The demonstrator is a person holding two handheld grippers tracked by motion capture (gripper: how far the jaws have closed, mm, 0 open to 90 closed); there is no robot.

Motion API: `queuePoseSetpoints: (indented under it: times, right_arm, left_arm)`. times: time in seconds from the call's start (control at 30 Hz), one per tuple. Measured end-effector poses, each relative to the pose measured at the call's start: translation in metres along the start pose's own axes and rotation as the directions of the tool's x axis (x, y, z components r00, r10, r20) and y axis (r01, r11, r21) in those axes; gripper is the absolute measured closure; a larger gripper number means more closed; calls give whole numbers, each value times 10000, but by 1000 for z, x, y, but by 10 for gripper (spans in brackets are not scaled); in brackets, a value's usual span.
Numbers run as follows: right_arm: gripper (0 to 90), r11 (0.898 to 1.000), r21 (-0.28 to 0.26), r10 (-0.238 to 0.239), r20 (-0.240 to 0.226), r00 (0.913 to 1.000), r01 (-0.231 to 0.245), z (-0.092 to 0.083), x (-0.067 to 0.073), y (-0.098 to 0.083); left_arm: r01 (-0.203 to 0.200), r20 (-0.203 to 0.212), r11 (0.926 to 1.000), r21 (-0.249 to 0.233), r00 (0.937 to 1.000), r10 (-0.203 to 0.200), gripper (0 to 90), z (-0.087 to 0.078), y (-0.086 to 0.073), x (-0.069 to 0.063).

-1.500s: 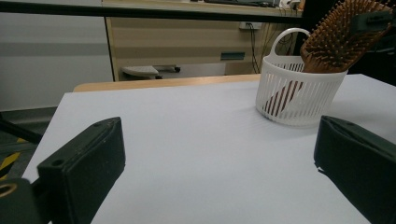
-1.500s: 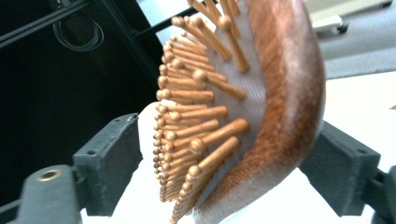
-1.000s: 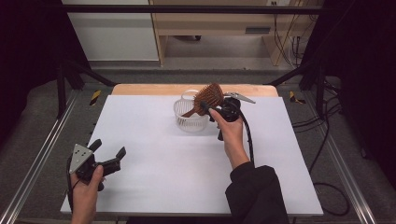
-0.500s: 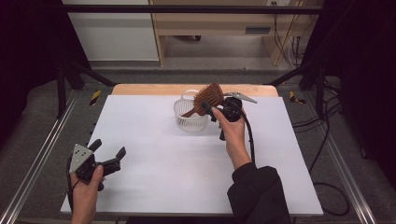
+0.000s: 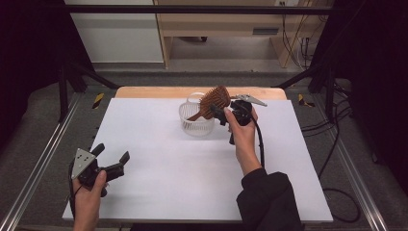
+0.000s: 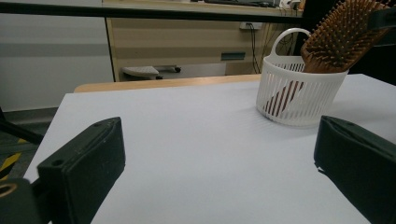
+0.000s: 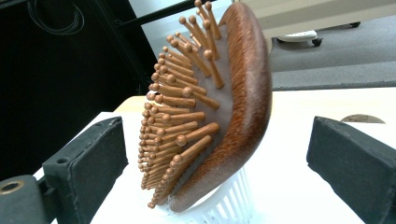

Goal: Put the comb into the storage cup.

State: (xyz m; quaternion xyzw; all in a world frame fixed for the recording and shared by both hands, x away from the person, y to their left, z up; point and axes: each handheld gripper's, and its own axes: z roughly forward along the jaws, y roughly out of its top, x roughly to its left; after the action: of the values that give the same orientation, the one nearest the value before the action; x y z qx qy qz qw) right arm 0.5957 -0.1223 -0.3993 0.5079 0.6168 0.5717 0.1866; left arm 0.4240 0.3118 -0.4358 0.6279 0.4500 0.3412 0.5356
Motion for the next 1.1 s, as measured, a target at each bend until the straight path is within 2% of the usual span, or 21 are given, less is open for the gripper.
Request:
queuePoseSetpoints:
  times: [0.27,0.53,0.73,1.1]
  right_arm:
    - [46,9996,-25,-270,-1,9996,270,-7,1,3]
    - [44,9979,-79,-634,248,9977,636,-12,0,5]
    - [47,9929,-15,-1183,919,9887,1190,-17,1,7]
    - [72,9855,-281,-1626,1251,9787,1674,-28,1,12]
  left_arm:
    - [15,-15,10000,-13,10000,-15,22,0,0,0]
    - [-18,-11,10000,0,10000,18,22,0,0,0]
    - [-16,-18,10000,23,10000,16,22,0,0,0]
    - [-20,-31,10000,21,10000,20,22,0,0,0]
